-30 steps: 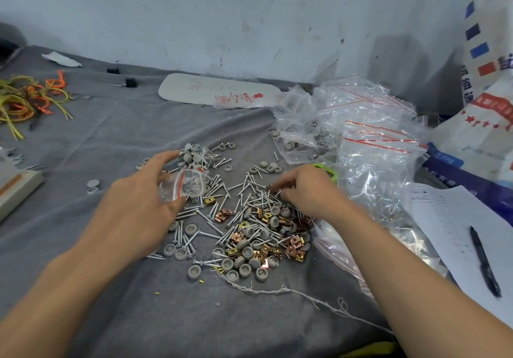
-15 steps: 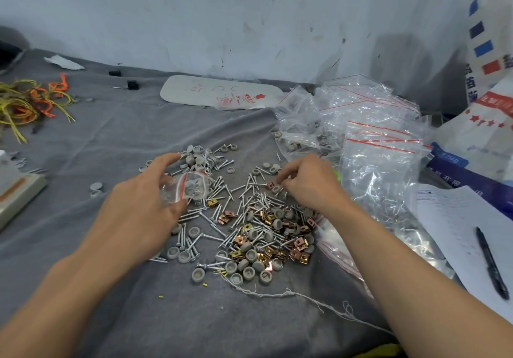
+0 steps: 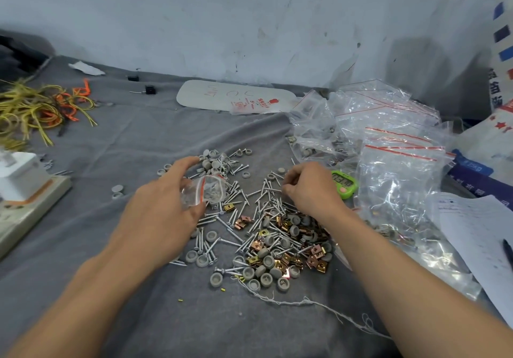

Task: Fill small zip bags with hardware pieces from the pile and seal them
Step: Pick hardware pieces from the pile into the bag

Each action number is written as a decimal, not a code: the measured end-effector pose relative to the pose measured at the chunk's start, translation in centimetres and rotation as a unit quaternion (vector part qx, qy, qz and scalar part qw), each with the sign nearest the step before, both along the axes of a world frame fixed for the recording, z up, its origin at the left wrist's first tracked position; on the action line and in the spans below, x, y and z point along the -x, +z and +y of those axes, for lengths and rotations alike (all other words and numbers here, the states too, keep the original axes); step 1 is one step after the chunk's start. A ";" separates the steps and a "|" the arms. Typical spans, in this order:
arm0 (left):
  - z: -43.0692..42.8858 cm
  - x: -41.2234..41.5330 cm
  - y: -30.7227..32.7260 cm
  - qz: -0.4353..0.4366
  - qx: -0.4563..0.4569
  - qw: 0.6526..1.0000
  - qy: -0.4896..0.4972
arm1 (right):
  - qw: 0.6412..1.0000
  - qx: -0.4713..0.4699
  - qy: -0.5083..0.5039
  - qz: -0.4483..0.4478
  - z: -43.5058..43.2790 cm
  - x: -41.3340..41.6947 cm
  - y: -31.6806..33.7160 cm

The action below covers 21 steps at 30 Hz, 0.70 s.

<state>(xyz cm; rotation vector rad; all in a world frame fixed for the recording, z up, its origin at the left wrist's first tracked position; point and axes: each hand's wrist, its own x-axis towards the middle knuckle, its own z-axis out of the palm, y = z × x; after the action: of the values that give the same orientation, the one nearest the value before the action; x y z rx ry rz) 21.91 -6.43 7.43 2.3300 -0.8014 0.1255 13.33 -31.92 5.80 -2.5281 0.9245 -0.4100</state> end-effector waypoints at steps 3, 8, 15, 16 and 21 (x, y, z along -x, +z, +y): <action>0.0 0.1 0.0 0.001 0.015 1.000 -0.006 | 0.997 -0.062 0.027 -0.042 1.1 0.4 1.8; 0.0 0.2 0.2 -0.006 0.032 0.999 -0.009 | 0.958 -0.199 0.141 -0.151 7.6 0.2 4.5; 0.4 0.1 0.3 -0.017 0.057 0.998 -0.026 | 0.950 -0.159 0.182 -0.197 12.8 -2.4 4.4; 0.6 0.1 0.4 -0.013 0.063 0.998 -0.027 | 0.949 -0.158 0.181 -0.206 12.8 -2.5 4.5; 1.2 -0.4 1.2 -0.037 0.103 0.994 -0.019 | 0.937 -0.191 0.109 -0.270 10.4 -1.6 4.7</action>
<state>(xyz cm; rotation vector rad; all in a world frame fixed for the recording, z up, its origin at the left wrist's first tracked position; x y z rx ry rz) 22.29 -5.20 8.59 2.1254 -0.8278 0.2682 14.97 -21.49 10.55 -1.9757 0.4518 -0.7273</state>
